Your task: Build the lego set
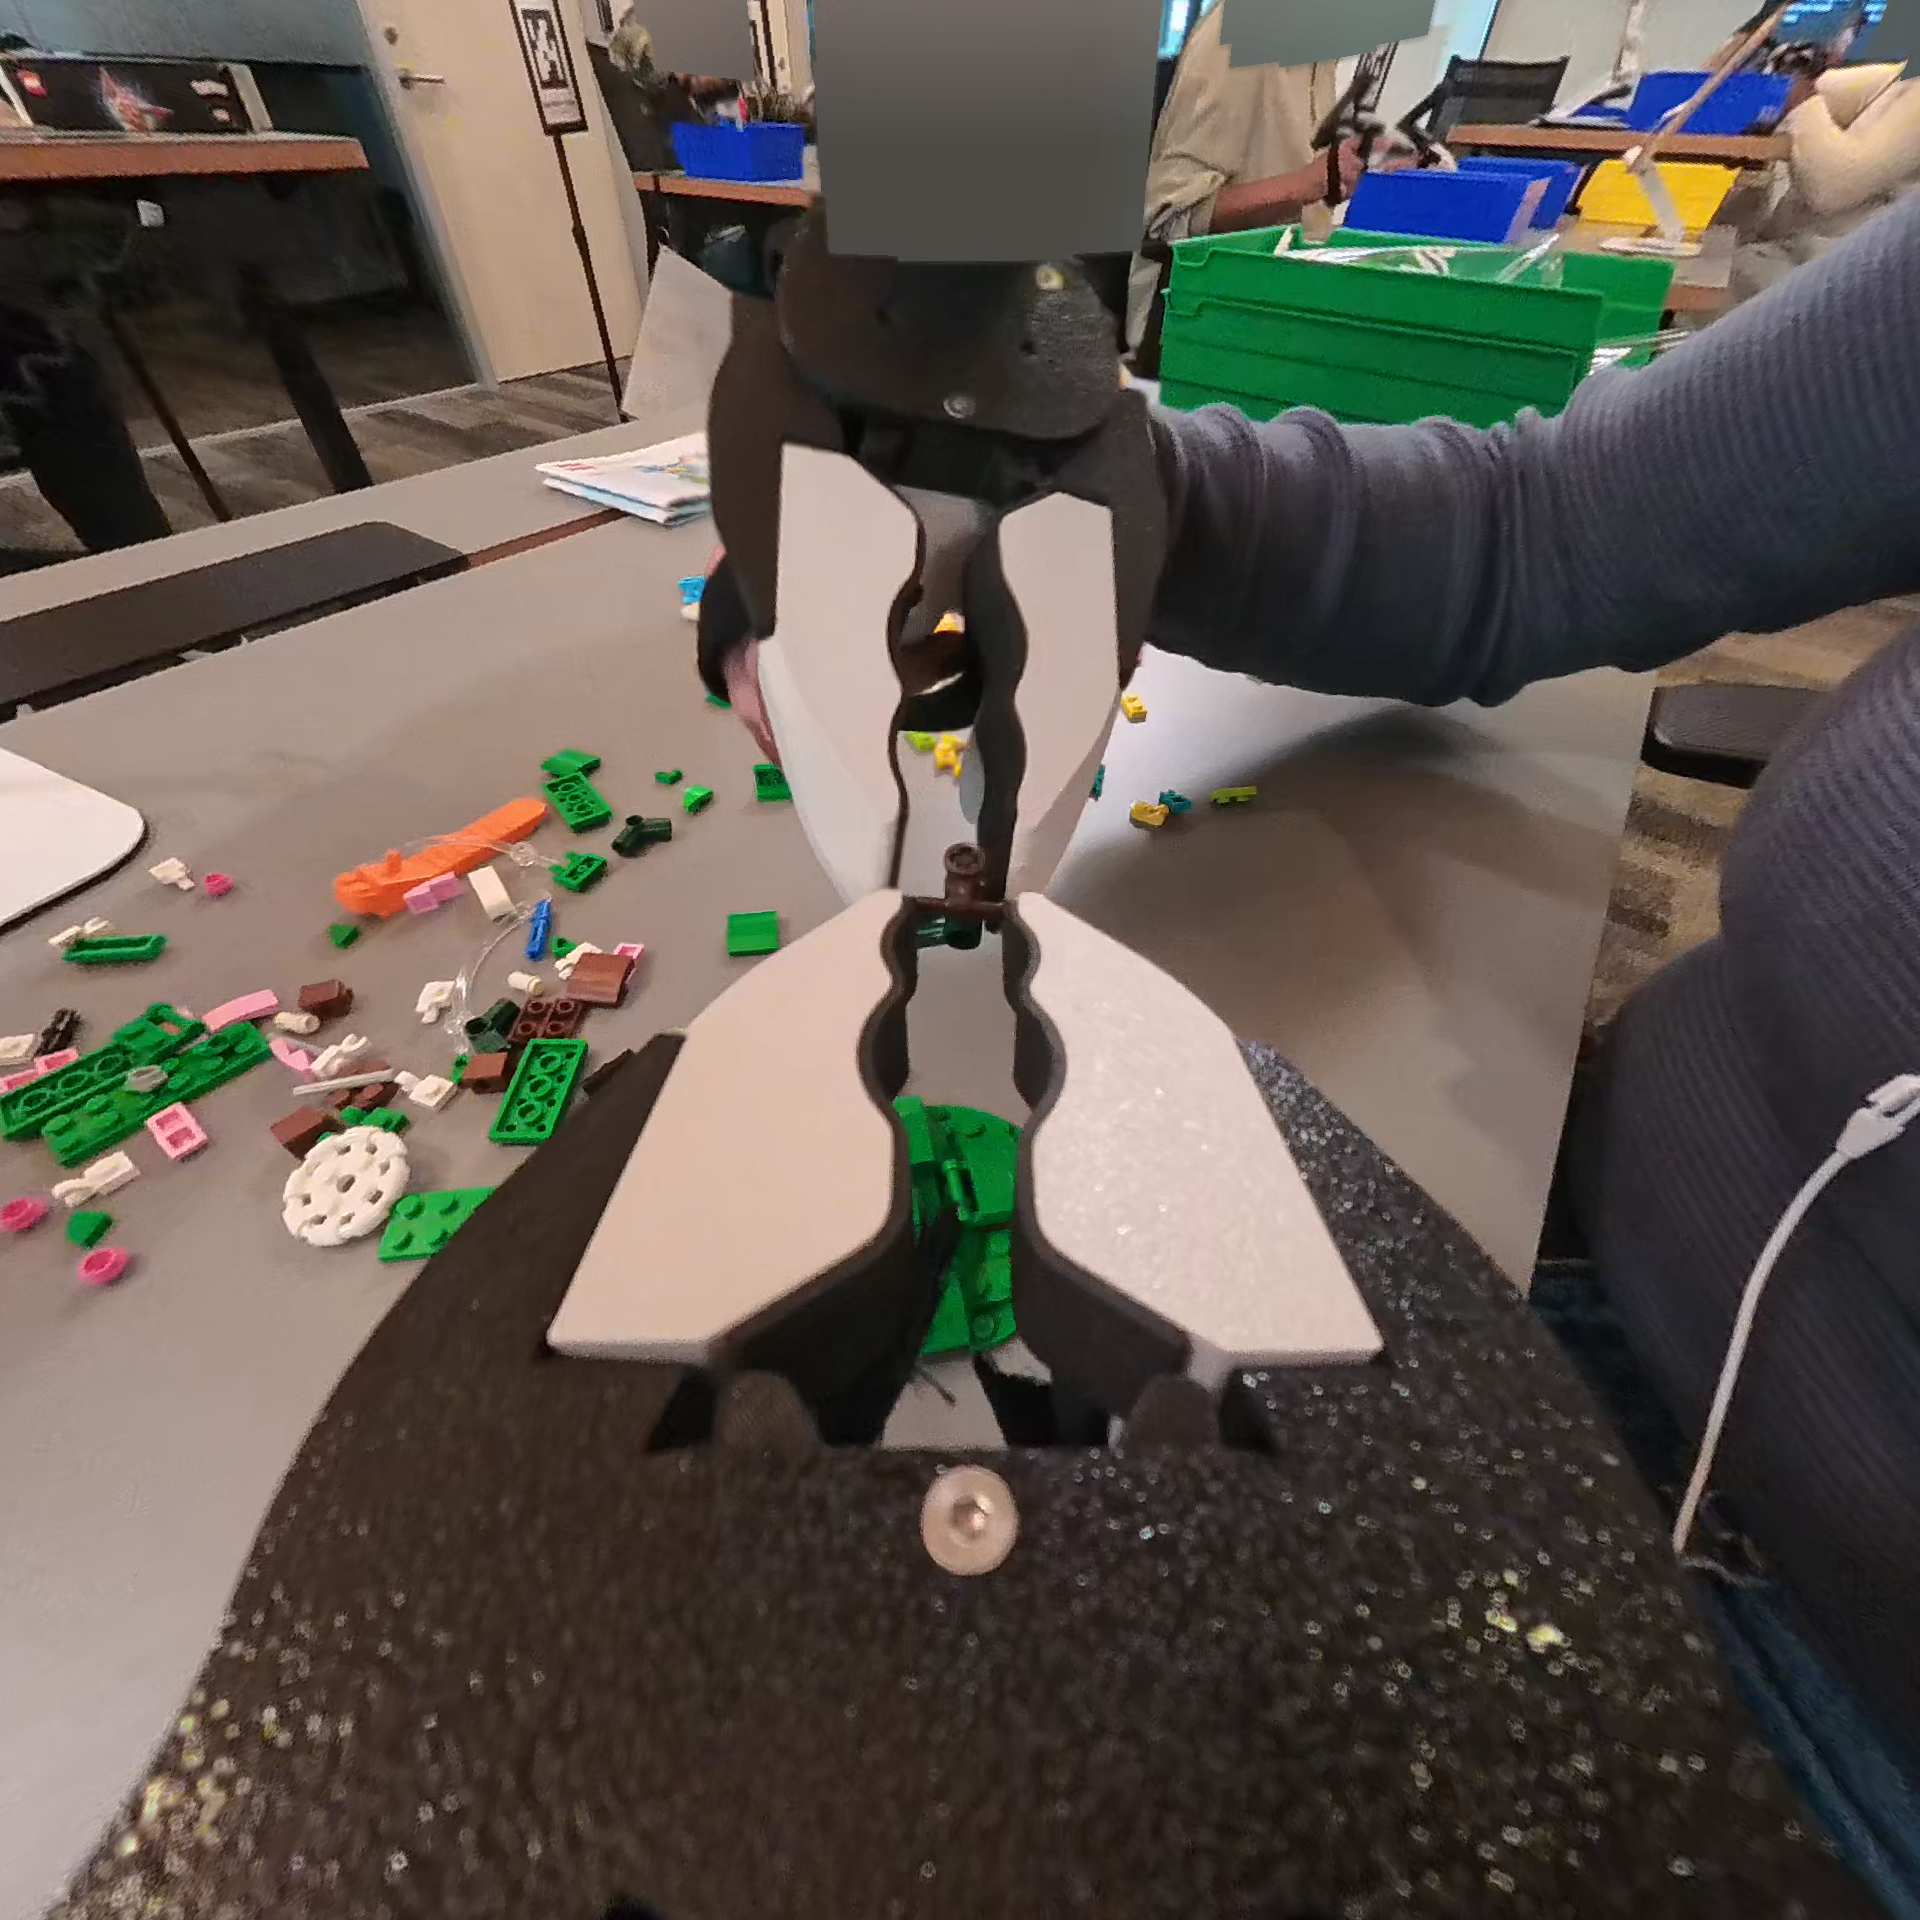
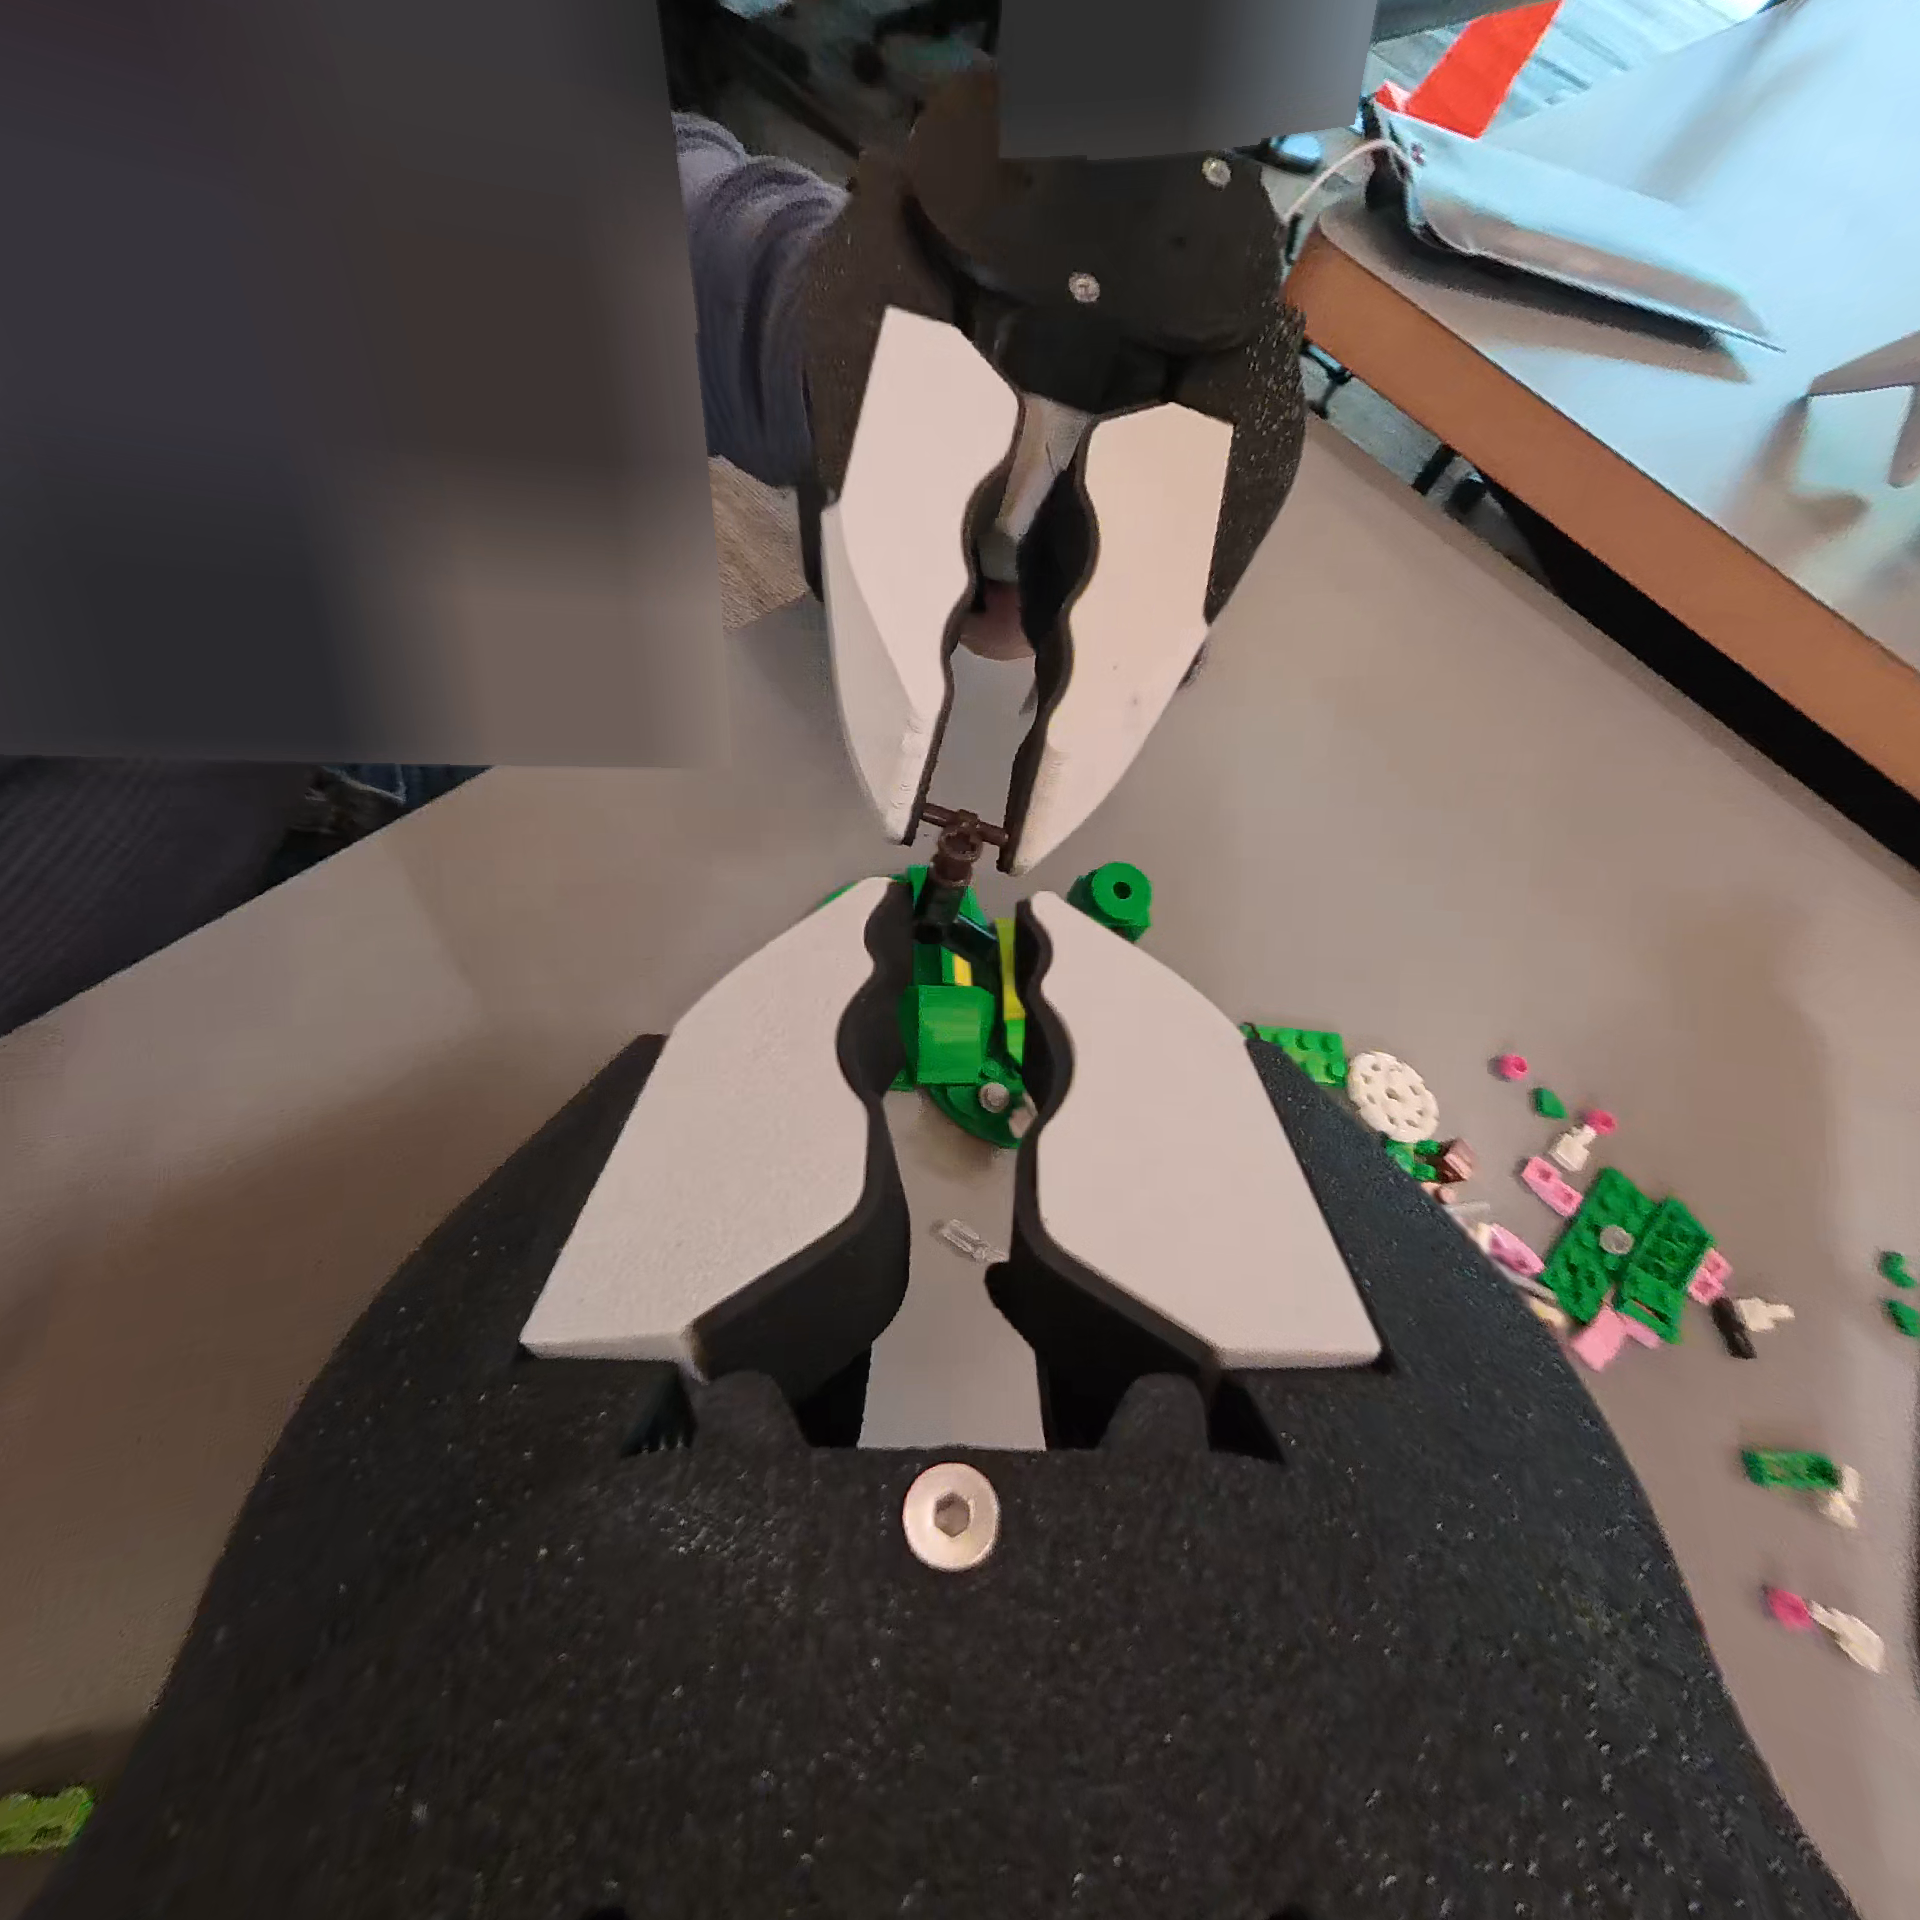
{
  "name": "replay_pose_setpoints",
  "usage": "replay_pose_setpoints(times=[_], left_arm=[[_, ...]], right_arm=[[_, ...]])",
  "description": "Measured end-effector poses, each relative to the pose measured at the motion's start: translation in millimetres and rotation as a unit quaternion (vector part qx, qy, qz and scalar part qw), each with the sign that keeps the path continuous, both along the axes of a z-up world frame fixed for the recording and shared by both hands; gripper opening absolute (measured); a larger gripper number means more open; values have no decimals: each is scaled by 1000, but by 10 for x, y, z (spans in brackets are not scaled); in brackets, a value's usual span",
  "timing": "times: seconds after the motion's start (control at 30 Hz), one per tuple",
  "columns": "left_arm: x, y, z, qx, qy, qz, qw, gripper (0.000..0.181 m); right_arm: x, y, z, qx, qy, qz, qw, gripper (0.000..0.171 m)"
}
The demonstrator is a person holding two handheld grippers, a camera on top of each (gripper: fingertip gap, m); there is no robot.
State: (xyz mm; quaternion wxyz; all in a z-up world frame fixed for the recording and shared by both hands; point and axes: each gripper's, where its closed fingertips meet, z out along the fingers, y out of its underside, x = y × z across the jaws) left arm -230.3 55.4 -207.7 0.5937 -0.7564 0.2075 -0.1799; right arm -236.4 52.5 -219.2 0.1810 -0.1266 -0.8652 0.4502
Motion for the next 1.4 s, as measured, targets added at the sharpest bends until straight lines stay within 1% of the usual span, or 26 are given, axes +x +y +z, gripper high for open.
replay_pose_setpoints(times=[0.07, 0.2, 0.33, 0.47, 0.63, 0.7, 0.77, 0.83, 0.87, 0.9, 0.97, 1.07, 1.13, 1.17, 1.3, 1.4], left_arm=[[-15, 1, 1, 1, -7, 1, 1000, 15], [-50, 7, -4, 1, -6, 10, 1000, 15], [-86, 21, -13, -4, -6, 23, 1000, 15], [-106, 30, -38, -9, -5, 28, 1000, 15], [-91, 30, -44, -13, -14, 23, 1000, 15], [-87, -1, -30, -16, -17, 12, 1000, 17], [-91, -67, 17, -22, -24, -5, 999, 21], [-183, -115, 63, -20, -23, 4, 1000, 25], [-249, -133, 53, -25, -16, 15, 999, 28], [-311, -149, 32, -31, -9, 25, 999, 30], [-407, -169, -25, -44, -1, 41, 998, 33], [-497, -164, -181, -77, 15, 57, 995, 39], [-497, -146, -240, -83, 18, 58, 995, 39], [-478, -132, -240, -79, 18, 55, 995, 35], [-319, -35, -135, -24, 49, 51, 997, 19], [-242, 68, -50, 23, 98, 76, 992, 22]], right_arm=[[-10, 0, -2, 8, 4, -6, 1000, 19], [-16, 11, -41, 22, -15, -15, 1000, 19], [-44, 30, -43, 28, -10, -26, 999, 19], [-74, 57, -64, 35, -16, -38, 999, 15], [-52, 44, -75, 29, -25, -25, 999, 15], [-44, 34, -34, -2, -23, -14, 1000, 14], [-7, 21, 57, -65, -22, 14, 998, 14], [29, 36, 165, -133, 0, 48, 990, 14], [43, 56, 204, -162, 10, 62, 985, 7], [48, 78, 231, -188, 15, 72, 979, 7], [24, 122, 223, -220, 2, 78, 972, 7], [-59, 166, 93, -214, -15, 74, 974, 7], [-100, 170, 31, -209, -24, 74, 975, 7], [-112, 164, 27, -212, -21, 75, 974, 7], [-112, 103, 109, -241, -5, 88, 967, 7], [-91, 45, 177, -256, 3, 98, 962, 7]])
